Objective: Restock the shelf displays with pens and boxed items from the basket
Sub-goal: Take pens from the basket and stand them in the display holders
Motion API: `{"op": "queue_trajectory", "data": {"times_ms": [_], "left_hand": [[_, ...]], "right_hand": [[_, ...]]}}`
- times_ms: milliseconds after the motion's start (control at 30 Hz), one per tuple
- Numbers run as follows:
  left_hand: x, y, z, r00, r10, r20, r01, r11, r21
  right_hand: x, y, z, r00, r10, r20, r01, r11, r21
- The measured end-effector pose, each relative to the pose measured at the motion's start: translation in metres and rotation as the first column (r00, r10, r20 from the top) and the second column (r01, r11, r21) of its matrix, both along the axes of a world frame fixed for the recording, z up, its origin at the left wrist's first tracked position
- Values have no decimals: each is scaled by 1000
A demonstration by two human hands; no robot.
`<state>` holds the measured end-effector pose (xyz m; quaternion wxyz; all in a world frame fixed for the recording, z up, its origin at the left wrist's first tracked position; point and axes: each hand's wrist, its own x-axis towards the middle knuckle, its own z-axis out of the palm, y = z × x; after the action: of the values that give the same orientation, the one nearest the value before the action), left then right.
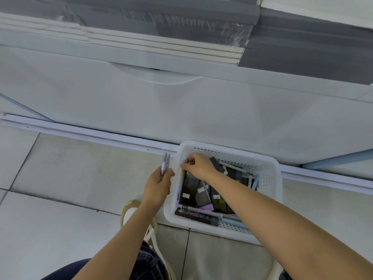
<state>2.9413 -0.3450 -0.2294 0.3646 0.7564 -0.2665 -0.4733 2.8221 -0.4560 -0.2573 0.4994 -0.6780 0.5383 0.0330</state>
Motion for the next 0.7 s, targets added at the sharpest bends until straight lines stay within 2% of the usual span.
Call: {"op": "queue_trajectory", "data": {"times_ms": [233,300,400,567,700], "left_hand": [[2,1,-1,993,-88,78,90,996,-26],[3,2,2,997,-65,51,67,997,-39],[3,1,10,1000,-15,14,16,996,-87],[-13,-7,40,985,-168,32,171,963,-206],[-27,-14,80,979,-199,-41,182,947,-267]], "right_hand": [[-9,2,9,975,-46,219,37,998,43],[-14,2,17,964,-36,262,19,998,66],[-24,-3,36,933,-104,346,63,990,127],[-38,-9,81,854,-166,493,77,978,196],[-49,-10,128,804,-194,562,120,979,166]]}}
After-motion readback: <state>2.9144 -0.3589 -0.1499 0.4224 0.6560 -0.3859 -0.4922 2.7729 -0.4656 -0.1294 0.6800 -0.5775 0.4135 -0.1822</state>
